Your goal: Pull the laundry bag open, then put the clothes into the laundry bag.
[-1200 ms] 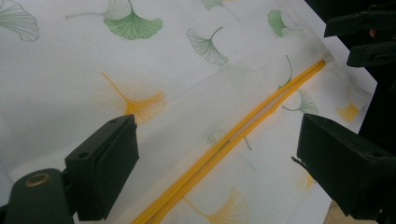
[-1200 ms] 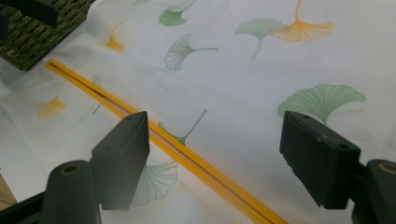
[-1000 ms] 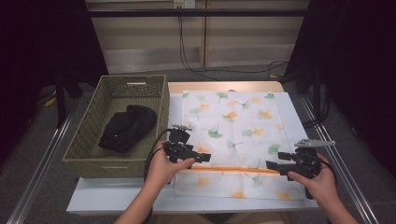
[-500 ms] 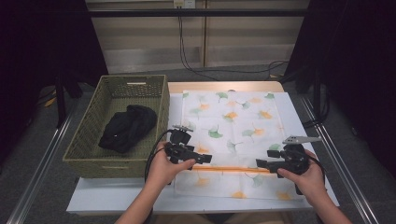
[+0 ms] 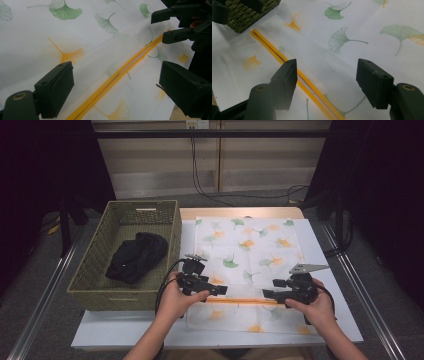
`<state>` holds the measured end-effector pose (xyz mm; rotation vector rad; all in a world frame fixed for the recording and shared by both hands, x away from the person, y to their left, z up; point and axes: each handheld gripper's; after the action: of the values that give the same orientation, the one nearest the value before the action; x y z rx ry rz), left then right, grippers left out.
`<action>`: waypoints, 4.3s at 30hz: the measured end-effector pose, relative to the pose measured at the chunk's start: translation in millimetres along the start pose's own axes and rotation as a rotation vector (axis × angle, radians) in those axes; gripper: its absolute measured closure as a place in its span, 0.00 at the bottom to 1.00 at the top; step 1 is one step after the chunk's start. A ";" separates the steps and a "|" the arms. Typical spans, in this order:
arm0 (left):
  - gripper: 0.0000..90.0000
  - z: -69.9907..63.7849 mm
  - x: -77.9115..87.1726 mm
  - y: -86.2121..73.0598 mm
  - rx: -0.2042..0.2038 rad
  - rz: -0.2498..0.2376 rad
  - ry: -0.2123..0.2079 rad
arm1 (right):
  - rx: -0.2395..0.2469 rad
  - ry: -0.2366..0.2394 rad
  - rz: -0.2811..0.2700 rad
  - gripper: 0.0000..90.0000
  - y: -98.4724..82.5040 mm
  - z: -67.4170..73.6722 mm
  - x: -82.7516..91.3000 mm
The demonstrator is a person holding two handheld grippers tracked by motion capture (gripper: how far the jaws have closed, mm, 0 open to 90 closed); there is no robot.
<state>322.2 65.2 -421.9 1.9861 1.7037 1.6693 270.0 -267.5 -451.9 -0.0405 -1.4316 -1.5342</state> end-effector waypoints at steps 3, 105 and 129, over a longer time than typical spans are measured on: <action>0.14 0.0 0.3 -0.2 0.000 0.002 0.001 | -0.009 0.012 0.012 0.38 0.7 1.7 -7.4; 0.15 2.1 -2.0 -4.0 0.021 0.022 -0.004 | 0.168 -0.086 0.041 0.95 -6.8 0.3 -50.7; 0.14 0.9 -1.1 -3.1 0.004 0.016 0.002 | 0.092 -0.053 0.042 1.00 11.3 -0.9 -39.4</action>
<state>320.9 66.2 -424.9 2.0062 1.6974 1.6751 297.7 -241.8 -467.9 -0.0561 -1.5328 -1.4406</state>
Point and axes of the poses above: each handheld gripper's, and its own axes: x roughly backward along the jaws, y roughly out of its top, z roughly to its left, and after that the axes turned 2 degrees about -x, right-handed
